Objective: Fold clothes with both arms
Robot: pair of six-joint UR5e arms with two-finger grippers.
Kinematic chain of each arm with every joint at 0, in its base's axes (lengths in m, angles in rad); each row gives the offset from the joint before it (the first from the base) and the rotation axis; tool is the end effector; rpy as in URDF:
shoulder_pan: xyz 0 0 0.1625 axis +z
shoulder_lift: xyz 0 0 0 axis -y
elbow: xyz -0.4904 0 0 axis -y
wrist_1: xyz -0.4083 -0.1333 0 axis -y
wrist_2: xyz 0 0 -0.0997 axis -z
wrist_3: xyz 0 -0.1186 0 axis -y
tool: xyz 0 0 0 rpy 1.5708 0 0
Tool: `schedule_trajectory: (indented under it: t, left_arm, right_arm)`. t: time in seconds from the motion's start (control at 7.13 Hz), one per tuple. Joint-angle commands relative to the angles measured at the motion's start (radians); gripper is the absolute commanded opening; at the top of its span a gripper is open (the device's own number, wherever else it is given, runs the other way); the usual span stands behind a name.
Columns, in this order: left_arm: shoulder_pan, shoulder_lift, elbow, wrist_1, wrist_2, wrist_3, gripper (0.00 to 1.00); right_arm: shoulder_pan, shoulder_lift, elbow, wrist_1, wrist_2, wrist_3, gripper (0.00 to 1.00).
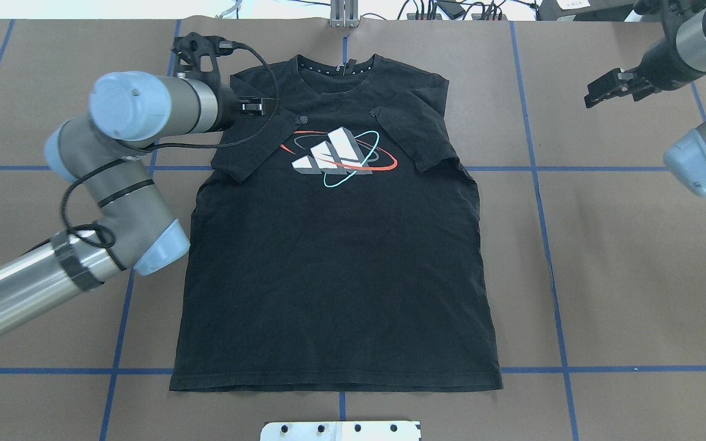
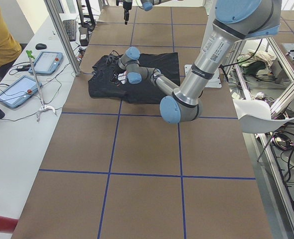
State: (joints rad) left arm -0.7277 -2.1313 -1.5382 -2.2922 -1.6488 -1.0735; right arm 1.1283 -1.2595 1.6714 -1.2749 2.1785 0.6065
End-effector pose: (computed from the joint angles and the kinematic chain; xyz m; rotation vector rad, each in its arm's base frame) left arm 0.4828 -0.5962 0.3150 0.6632 1.0616 -0.1508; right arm -0.2248 -0.6276 0.4750 0.3014 -0.8453 -0.0621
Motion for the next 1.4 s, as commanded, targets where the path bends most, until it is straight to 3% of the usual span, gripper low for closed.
schedule_trajectory:
  t: [0.0,0.28,0.42,0.56,0.7,0.98,1.12,1.26]
  left_arm:
    - [0.002,0.141,-0.224,-0.003,-0.022,0.035,1.00]
    - [0.002,0.187,-0.288,0.042,-0.240,0.266,1.00]
    - [0.008,0.273,-0.374,0.112,-0.262,0.280,1.00]
    - [0.026,0.324,-0.448,0.229,-0.253,0.296,1.00]
    - [0.062,0.408,-0.517,0.259,-0.241,0.279,1.00]
    - [0.169,0.502,-0.530,0.235,-0.086,0.058,1.00]
    - [0.256,0.528,-0.531,0.208,-0.056,-0.047,1.00]
    - [0.346,0.540,-0.531,0.188,-0.005,-0.133,1.00]
  right_arm:
    - [-0.037,-0.015,0.059,0.000,-0.005,0.074,1.00]
    - [-0.131,-0.049,0.138,0.000,-0.069,0.178,1.00]
    - [-0.200,-0.111,0.231,0.000,-0.109,0.243,1.00]
    - [-0.261,-0.183,0.342,-0.001,-0.117,0.312,1.00]
    - [-0.356,-0.258,0.438,-0.001,-0.167,0.397,1.00]
    - [-0.630,-0.310,0.556,-0.003,-0.413,0.659,1.00]
    - [-0.766,-0.348,0.583,-0.003,-0.551,0.736,1.00]
    - [-0.835,-0.368,0.591,-0.003,-0.622,0.765,1.00]
